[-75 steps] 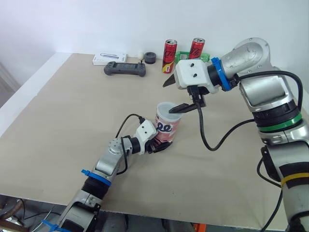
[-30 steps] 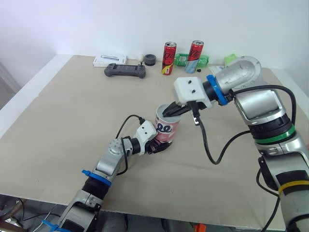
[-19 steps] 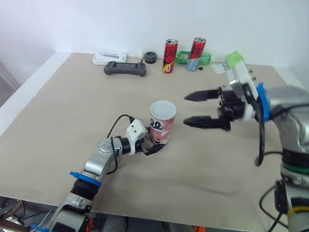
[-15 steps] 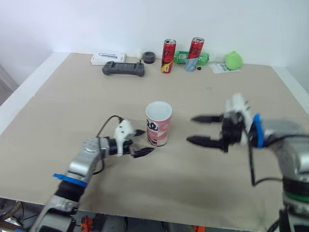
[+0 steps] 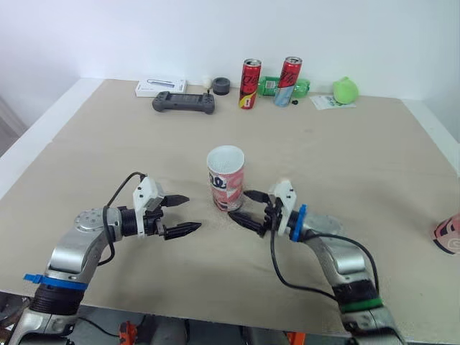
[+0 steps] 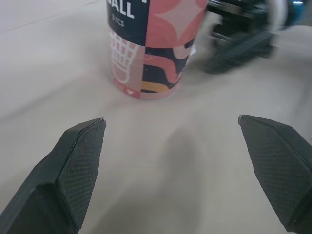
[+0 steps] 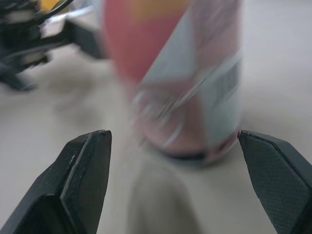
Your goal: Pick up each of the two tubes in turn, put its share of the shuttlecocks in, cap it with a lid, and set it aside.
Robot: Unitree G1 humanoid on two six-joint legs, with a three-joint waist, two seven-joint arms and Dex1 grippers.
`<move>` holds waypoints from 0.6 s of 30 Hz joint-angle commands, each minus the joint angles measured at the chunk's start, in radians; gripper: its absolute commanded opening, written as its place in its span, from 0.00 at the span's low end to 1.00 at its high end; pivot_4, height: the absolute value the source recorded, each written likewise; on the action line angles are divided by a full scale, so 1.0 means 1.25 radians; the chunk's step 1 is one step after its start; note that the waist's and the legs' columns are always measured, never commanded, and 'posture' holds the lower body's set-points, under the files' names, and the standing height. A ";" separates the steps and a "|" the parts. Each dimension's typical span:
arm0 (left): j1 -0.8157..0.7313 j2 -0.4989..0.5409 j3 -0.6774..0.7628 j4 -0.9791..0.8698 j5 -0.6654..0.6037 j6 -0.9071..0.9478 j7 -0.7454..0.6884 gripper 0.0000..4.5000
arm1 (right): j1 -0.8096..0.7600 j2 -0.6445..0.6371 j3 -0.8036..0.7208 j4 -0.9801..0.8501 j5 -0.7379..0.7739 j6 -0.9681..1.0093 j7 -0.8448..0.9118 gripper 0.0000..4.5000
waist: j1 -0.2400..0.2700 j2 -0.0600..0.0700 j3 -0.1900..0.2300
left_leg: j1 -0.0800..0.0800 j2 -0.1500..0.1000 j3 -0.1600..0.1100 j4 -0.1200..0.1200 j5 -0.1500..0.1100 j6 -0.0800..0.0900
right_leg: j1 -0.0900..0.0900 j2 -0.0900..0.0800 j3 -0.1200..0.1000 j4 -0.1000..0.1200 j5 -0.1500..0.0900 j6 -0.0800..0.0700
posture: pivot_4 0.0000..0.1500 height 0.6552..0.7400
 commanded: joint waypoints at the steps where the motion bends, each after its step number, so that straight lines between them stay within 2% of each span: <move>1: 0.010 0.003 0.020 -0.045 -0.019 0.006 0.017 1.00 | -0.054 0.023 0.008 0.067 -0.004 -0.063 0.006 0.99 | 0.000 0.000 0.000 | 0.000 0.000 0.000 0.000 0.000 0.000 | 0.000 0.000 0.000 0.000 0.001 0.001 | 1.00 1.00; 18: 0.020 0.004 0.018 -0.060 -0.017 0.008 0.045 1.00 | -0.204 0.110 0.052 0.326 -0.046 -0.217 0.031 0.99 | -0.003 0.000 0.000 | 0.001 0.001 -0.001 -0.001 0.000 0.000 | 0.000 0.002 0.000 0.000 0.001 0.000 | 1.00 1.00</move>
